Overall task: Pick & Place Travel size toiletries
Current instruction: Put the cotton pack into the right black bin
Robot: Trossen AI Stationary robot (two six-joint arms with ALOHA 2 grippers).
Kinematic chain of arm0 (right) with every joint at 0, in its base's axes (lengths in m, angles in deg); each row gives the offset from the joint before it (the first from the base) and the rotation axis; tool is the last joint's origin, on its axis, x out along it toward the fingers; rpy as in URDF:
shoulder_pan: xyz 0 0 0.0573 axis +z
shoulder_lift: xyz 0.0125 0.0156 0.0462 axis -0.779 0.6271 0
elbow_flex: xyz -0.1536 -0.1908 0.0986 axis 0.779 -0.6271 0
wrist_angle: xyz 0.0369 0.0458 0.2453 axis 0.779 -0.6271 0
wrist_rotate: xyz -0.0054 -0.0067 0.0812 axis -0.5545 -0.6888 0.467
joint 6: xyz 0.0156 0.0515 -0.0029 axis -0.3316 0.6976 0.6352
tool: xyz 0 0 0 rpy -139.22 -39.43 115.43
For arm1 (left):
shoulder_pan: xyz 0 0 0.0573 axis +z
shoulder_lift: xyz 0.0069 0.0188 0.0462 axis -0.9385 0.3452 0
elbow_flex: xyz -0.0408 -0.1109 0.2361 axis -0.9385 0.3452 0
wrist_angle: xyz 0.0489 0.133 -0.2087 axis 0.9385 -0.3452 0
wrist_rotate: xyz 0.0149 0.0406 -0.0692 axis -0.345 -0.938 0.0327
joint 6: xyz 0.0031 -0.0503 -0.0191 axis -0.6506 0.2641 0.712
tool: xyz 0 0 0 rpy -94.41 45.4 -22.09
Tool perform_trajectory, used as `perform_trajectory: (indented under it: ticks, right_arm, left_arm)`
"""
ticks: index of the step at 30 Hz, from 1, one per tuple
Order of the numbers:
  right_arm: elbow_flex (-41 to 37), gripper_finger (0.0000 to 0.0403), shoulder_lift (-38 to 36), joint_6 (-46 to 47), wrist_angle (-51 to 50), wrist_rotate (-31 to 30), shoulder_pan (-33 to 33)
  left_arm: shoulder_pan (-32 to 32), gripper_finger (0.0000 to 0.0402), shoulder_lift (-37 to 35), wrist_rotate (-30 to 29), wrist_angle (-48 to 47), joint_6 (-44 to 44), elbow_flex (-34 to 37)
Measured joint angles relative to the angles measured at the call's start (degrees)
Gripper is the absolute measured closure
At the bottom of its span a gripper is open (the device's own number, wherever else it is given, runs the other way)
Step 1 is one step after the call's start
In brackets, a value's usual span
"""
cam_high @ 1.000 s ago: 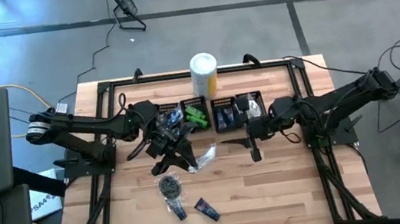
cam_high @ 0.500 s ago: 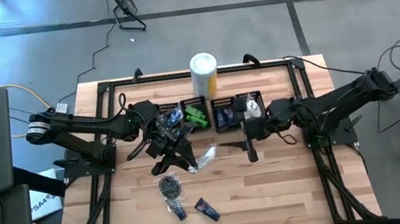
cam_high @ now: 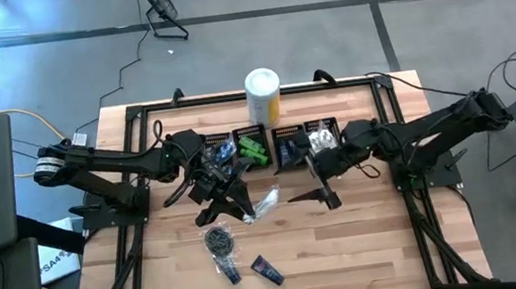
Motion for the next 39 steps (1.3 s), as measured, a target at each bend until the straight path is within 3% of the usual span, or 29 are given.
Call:
perform_trajectory:
  ticks: [9,18,39]
  right_arm:
    - [0.02,0.0098,7.22,-0.01,10.48,3.58,-0.24]
    - [0.02,0.0109,7.87,-0.42,15.91,6.36,-0.34]
    - [0.02,0.0289,8.42,-0.46,15.64,6.55,-0.34]
  left_arm:
    - [0.00,0.0346,0.04,-2.50,-0.92,-1.92,0.00]
    - [0.00,0.0346,0.07,-2.55,-1.53,-1.66,0.00]
    - [0.00,0.0346,0.07,-4.82,-1.81,-1.95,0.00]
